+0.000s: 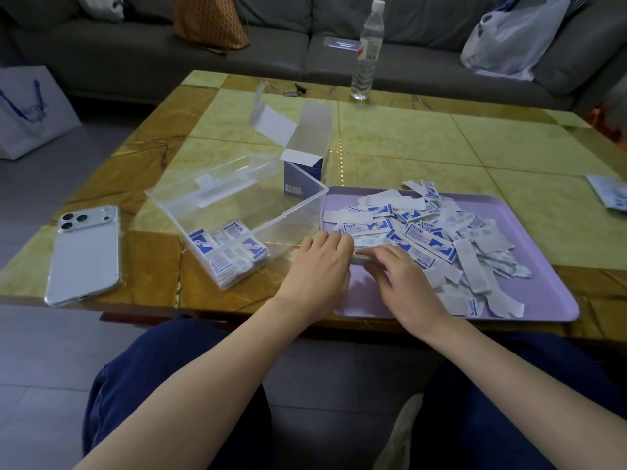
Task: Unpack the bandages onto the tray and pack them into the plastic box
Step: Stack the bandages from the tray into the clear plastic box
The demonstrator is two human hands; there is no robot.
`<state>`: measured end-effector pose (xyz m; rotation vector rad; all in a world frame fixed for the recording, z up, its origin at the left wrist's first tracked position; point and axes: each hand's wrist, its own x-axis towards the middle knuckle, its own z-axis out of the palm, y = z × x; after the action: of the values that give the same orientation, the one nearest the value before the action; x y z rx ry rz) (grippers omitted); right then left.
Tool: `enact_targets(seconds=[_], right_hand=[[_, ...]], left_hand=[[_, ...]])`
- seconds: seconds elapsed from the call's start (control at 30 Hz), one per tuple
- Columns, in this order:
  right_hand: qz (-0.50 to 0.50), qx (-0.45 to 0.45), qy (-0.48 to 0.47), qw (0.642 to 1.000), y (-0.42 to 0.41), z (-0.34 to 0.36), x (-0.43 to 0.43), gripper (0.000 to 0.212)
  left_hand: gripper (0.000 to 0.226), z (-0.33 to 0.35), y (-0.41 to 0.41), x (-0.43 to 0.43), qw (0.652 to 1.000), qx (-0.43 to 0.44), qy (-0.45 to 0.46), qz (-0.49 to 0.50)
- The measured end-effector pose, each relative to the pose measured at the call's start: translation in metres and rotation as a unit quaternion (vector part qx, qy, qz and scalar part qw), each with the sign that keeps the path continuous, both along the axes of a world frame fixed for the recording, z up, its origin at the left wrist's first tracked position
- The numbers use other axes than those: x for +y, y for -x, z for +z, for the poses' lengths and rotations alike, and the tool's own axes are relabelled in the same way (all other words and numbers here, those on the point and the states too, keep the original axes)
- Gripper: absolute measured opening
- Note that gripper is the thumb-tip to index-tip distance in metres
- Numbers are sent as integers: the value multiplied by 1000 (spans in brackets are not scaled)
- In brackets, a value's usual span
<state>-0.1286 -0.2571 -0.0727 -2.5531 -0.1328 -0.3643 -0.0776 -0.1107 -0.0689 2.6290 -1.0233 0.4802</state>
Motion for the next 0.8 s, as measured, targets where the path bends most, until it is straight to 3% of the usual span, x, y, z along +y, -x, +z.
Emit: enact_targets(seconds=[0.17, 0.37, 0.67, 0.8], right_hand=[[20, -21, -38, 999, -1, 20, 13, 20], [58, -64, -123, 989, -11, 45, 49, 12], [80, -151, 40, 984, -59, 78, 94, 13], [108, -136, 50, 983, -73, 84, 111, 8]], left_hand=[[2, 17, -6, 24, 990, -35, 131, -36], [10, 39, -10, 53, 969, -75, 236, 7], [7, 59, -25, 107, 943, -50, 323, 55], [7, 59, -29, 124, 935, -45, 341, 83]])
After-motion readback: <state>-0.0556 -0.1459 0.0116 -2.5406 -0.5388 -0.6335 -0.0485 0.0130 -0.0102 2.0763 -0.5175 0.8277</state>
